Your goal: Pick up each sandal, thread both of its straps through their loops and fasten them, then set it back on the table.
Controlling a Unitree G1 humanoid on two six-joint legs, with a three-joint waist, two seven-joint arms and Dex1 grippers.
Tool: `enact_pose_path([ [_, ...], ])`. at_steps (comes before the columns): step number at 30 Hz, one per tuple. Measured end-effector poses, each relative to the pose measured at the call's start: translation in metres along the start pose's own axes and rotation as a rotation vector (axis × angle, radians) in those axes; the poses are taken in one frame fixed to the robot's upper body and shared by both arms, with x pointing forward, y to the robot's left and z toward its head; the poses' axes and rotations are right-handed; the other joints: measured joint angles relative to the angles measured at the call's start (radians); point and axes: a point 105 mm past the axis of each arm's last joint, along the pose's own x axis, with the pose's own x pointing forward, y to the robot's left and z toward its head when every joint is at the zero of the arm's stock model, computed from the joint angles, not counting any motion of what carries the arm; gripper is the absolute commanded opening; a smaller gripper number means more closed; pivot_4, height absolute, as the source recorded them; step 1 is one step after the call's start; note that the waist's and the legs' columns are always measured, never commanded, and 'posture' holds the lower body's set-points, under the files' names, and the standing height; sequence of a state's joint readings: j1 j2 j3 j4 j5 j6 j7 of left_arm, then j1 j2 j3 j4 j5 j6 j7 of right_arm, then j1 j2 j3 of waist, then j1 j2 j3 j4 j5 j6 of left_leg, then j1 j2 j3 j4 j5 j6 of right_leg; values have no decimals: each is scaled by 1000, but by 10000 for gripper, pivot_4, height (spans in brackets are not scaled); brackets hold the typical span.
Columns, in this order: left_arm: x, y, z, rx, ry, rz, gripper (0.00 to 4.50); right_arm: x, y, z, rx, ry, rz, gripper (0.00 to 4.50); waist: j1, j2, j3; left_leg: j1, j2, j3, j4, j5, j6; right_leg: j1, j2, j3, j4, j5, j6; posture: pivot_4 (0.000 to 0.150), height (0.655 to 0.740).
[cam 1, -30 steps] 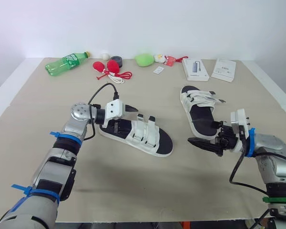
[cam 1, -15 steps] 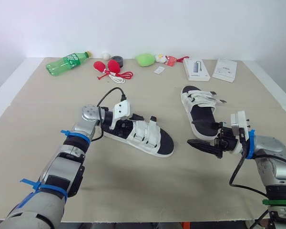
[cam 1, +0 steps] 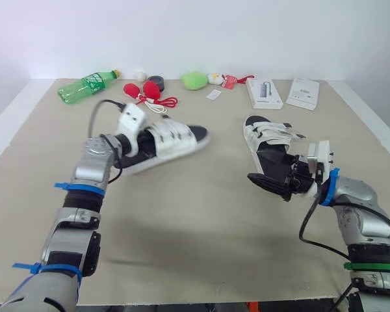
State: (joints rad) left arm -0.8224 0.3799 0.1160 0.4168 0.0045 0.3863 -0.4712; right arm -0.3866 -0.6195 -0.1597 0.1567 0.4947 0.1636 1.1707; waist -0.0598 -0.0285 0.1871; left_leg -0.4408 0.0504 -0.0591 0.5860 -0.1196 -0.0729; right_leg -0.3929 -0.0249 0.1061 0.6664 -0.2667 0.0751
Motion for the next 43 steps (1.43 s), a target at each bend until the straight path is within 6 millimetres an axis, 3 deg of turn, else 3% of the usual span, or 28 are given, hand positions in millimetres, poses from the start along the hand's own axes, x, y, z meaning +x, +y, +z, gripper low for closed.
enact_pose_path([
  [4,-16,40,-21,-66,109,319,3642,10,-2,-7,-7,20,8,45000,4,0,0,0,0,0,1,0,0,1,0,0,0,1,0,1500,7400],
  [9,-24,51,-40,-69,200,471,3642,21,-9,-4,-24,11,11,45000,15,-1,0,0,0,0,1,1,-2,0,0,-1,0,1,1,1500,7400],
  [11,-22,47,-41,-69,205,479,10348,25,-10,-2,-29,4,17,45000,16,-1,0,0,-1,0,1,1,-2,1,0,-1,0,2,1,1500,7400],
  [12,-21,46,-41,-69,207,476,11625,26,-10,-2,-28,5,19,45000,15,-1,0,0,-1,0,1,1,-2,1,0,-1,0,2,1,1500,7400],
  [17,-17,43,-45,-90,217,462,30194,27,-12,-7,-13,14,18,45000,13,-1,0,0,-1,0,1,1,-2,0,0,-1,0,2,0,1500,7400],
  [18,-17,43,-45,-92,212,462,31643,27,-12,-6,-17,11,19,45000,12,-1,0,0,-1,0,1,1,-2,0,0,-1,0,2,0,1500,7400],
  [19,-17,43,-44,-95,207,470,37015,27,-13,-6,-21,9,18,45000,12,-1,0,0,-1,0,1,1,-2,1,0,-1,0,2,0,1500,7400],
  [22,-21,44,-41,-102,179,472,44467,27,-13,-7,-28,14,18,45000,12,-1,0,0,-1,0,1,1,-2,1,0,-1,0,2,1,1500,7400],
  [26,-32,34,-37,-98,117,411,44467,26,-12,-7,-34,17,25,45000,11,-1,0,0,-1,0,0,1,-2,0,0,0,0,2,0,1500,7400],
  [30,-59,21,-36,-83,68,275,44467,23,-10,-9,-34,26,39,45000,8,-1,0,1,0,0,-1,1,-2,0,0,0,0,2,-1,1500,7400],
  [40,-131,-7,-46,-7,22,-204,44467,-19,-6,-22,-61,119,78,45000,10,0,0,2,0,3,1,1,-2,2,-1,1,-1,0,-6,1500,7400],
  [43,-141,-9,-51,13,51,-268,44467,-29,-8,-23,-60,140,75,45000,10,0,0,3,0,3,1,1,-2,1,-1,2,-1,0,-7,1500,7400],
])
